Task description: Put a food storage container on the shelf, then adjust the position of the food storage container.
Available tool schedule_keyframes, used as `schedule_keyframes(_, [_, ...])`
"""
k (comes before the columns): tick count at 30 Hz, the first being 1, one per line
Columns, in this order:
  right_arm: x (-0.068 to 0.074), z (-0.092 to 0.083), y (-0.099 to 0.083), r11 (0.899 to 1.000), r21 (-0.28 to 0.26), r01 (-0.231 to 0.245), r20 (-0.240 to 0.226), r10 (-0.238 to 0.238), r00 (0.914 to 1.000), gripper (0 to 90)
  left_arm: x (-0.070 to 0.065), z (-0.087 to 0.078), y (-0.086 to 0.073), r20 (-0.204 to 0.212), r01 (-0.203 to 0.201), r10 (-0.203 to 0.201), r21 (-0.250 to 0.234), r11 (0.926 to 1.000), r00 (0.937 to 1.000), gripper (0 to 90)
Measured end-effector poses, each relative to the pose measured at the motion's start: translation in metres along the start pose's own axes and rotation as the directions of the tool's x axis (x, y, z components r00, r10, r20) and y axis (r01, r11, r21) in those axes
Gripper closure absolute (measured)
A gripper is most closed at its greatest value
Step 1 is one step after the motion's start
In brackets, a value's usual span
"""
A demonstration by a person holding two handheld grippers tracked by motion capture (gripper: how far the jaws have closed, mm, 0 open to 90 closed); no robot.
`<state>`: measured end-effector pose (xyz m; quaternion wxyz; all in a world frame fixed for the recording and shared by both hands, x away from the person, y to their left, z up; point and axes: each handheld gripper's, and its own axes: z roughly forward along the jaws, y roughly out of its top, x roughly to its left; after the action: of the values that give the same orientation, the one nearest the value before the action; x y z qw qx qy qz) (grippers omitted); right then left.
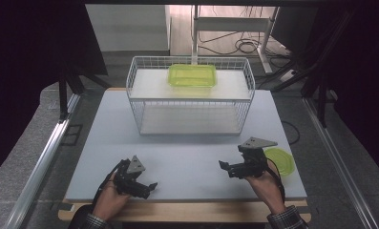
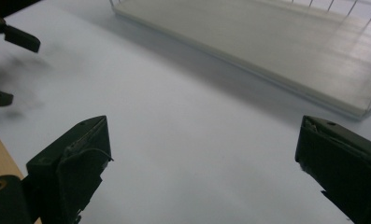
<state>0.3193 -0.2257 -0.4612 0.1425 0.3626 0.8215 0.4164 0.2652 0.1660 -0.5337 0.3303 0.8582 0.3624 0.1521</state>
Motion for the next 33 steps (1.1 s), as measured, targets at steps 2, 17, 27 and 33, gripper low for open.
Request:
schedule_keyframes(2, [-0.001,0.002,-0.004,1.0,0.016,0.002,0.007,-0.002,1.0,3.5,0.0,0.0,0.0,0.0,0.0,0.0,0.0,1.0,1.0,2.0])
schedule_keyframes(17, [-0.019,-0.007,-0.007,0.996,0.041,-0.076,0.09,0.072,0.9933,9.4,0.0,0.0,0.0,-0.002,-0.005,0.005,0.003,1.0,1.0,2.0])
schedule_keyframes(27, [-0.043,-0.037,-0.01,0.995,0.035,-0.089,0.169,0.082,0.9822,56.5,-0.001,0.001,0.0,-0.002,-0.007,0.007,0.008,0.9999,1.0,2.1])
schedule_keyframes(33, [-0.058,-0.049,-0.015,0.994,0.04,-0.101,0.22,0.09,0.9714,75.7,-0.001,0.001,0.0,-0.002,-0.01,0.01,0.011,0.9999,1.0,2.1])
